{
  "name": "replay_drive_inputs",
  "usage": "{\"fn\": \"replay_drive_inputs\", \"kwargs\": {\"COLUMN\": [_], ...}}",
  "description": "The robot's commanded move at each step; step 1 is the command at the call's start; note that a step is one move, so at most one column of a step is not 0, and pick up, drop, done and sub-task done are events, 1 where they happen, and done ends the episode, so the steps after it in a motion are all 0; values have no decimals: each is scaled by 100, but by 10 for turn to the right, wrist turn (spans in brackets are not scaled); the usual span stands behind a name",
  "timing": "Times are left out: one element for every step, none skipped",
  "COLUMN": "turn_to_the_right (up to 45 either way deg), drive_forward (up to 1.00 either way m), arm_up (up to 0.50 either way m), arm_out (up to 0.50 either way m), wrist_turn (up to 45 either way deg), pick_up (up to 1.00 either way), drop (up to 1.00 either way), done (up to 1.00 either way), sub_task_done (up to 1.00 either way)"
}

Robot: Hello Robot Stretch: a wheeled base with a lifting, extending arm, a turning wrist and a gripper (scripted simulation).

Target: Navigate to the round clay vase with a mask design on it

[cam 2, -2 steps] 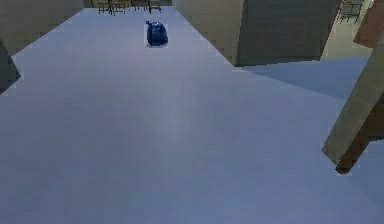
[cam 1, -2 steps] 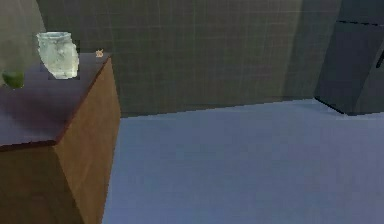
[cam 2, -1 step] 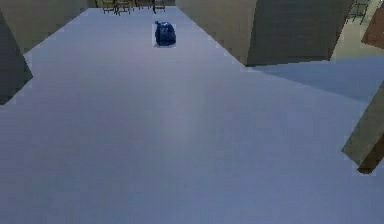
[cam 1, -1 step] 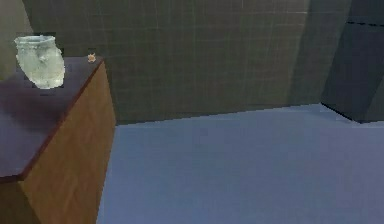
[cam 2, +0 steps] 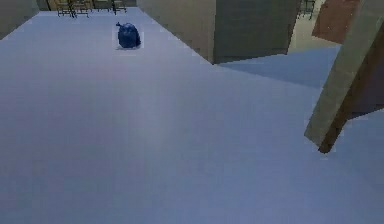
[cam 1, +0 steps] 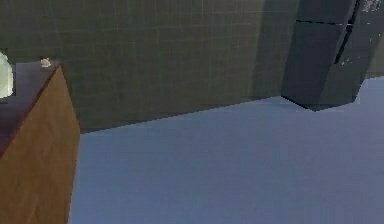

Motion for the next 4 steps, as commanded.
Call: {"fn": "replay_drive_inputs", "kwargs": {"turn_to_the_right": [0, -180, 0, -450], "drive_forward": [40, 0, 60, 0], "arm_up": [0, 0, 0, 0], "arm_out": [0, 0, 0, 0], "wrist_turn": [0, 0, 0, 0], "pick_up": [0, 0, 0, 0], "drop": [0, 0, 0, 0], "done": [0, 0, 0, 0], "sub_task_done": [0, 0, 0, 0]}}
